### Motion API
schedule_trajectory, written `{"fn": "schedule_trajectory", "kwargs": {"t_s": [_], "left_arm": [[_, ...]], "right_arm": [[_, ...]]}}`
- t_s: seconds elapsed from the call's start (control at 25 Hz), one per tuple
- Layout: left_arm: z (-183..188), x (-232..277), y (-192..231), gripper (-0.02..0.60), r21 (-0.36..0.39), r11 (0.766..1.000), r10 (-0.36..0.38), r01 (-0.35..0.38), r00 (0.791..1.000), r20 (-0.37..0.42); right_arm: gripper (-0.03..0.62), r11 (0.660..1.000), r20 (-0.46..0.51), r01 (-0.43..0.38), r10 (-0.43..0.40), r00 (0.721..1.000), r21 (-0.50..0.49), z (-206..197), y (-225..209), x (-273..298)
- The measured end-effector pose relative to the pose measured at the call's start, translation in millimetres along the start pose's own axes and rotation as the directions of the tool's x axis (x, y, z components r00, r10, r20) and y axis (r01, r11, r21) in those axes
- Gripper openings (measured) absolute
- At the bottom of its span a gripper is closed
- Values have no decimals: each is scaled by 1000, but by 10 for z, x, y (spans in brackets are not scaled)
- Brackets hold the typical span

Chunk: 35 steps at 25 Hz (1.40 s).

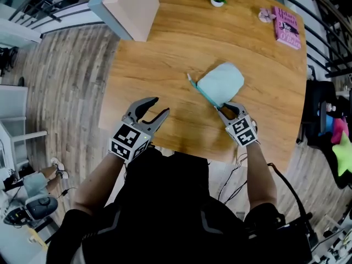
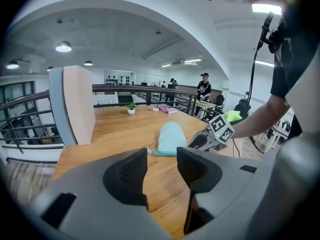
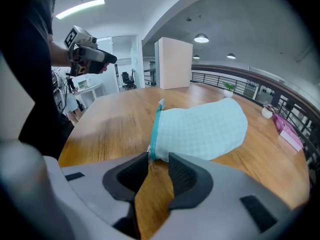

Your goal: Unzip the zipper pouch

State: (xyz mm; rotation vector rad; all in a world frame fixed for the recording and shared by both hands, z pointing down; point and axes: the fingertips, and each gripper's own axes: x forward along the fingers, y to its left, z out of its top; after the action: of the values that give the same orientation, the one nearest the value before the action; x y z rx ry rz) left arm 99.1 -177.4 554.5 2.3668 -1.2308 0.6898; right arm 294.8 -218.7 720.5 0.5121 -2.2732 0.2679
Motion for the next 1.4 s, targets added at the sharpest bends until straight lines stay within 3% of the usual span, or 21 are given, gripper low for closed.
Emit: {"fn": "schedule_trajectory", "kwargs": {"t_s": [0.4, 0.6, 0.76, 0.96, 1.4], "left_arm": [[-116, -35, -33, 204, -7, 1000, 8, -8, 1000, -14], [-107, -58, -48, 204, -15, 1000, 13, -13, 1000, -15], [-56, -83, -51, 204, 1, 1000, 11, -11, 1000, -8], [-87, -92, -24, 204, 0, 1000, 17, -17, 1000, -20], [-91, -145, 17, 204, -5, 1000, 26, -26, 1000, -6]], "right_arm": [[120, 993, -12, 33, -34, 999, -111, 46, 2, 77], [146, 979, -27, 93, -99, 995, -182, 60, 22, 85], [124, 971, -5, 143, -147, 989, -193, 117, -28, 51], [133, 963, -14, 132, -139, 990, -236, 153, -6, 115], [64, 985, -10, 77, -79, 997, -157, 160, 73, 154]]}}
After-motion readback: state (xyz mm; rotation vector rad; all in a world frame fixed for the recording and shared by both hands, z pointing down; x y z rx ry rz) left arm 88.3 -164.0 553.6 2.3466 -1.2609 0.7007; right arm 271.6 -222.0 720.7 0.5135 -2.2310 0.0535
